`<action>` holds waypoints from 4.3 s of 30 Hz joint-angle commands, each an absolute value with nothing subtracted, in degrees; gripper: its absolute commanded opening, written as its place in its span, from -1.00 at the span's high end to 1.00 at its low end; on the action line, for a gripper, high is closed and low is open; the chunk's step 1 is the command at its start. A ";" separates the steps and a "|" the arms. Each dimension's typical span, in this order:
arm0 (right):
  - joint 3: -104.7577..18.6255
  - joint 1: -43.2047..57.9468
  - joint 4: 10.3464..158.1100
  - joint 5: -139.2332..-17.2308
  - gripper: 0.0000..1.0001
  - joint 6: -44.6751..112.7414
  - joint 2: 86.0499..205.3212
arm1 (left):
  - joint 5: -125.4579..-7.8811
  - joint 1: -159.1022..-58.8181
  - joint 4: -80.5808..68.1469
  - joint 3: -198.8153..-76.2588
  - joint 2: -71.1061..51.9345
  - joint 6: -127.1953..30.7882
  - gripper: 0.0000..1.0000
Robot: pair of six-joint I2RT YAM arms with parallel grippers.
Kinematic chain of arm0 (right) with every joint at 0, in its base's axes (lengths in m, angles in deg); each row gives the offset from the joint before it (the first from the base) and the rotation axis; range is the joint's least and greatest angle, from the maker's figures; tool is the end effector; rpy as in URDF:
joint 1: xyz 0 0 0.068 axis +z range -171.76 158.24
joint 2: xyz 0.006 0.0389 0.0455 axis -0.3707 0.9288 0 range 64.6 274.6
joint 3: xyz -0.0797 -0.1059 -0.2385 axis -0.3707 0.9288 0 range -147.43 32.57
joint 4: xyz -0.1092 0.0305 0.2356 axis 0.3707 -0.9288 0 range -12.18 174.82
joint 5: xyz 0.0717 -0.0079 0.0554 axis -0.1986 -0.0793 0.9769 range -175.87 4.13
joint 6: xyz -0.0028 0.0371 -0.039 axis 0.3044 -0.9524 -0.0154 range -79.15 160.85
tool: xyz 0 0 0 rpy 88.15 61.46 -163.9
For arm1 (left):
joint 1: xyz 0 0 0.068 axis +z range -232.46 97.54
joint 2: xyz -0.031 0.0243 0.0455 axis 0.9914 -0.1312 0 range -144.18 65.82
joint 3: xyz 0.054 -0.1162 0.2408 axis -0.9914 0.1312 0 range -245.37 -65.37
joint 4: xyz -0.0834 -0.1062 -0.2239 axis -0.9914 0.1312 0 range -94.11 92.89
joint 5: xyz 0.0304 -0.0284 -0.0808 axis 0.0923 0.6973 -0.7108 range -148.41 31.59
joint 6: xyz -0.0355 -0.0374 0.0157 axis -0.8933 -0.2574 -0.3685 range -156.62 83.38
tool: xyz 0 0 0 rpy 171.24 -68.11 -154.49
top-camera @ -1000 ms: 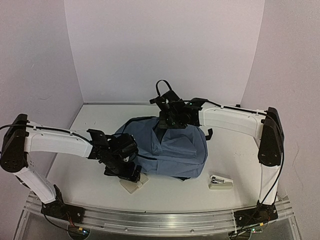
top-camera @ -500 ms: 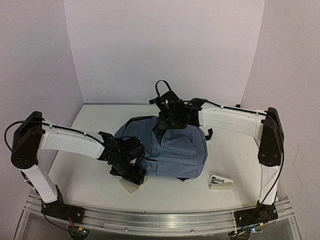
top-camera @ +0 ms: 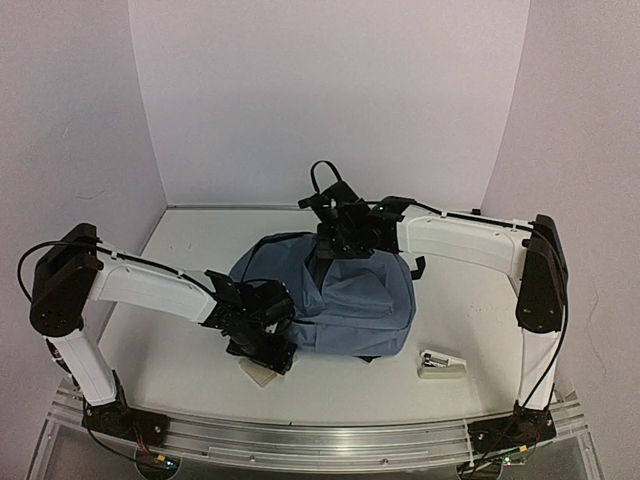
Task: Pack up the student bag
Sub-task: Pick up the personal item from the center of the board, then place the personal item in the student bag, then pick up the personal item from the student bag.
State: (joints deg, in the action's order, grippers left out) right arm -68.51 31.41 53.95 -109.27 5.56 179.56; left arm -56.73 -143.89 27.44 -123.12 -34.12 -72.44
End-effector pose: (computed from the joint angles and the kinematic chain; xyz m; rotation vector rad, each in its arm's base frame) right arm 0.2868 0.3593 0.2772 -0.1604 2.2890 0.3253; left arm 0.1530 -0.2788 0.1482 0.6410 2.8475 -0.2848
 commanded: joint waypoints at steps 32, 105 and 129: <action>-68.54 31.46 56.43 -110.75 1.00 6.36 174.20 | -55.56 -149.95 42.23 -118.46 -13.94 -85.39 0.31; -65.15 31.49 58.97 -106.85 1.00 6.18 172.14 | -111.48 -107.20 9.05 -133.90 -40.96 -75.19 -0.39; -66.50 31.51 59.38 -104.63 1.00 6.35 172.85 | -108.10 -109.59 -5.91 -128.67 -42.42 -81.24 -0.23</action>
State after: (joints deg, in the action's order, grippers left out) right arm -64.79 31.41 56.97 -104.13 5.95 176.59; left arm -107.58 -107.90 3.80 -129.65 -43.78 -78.05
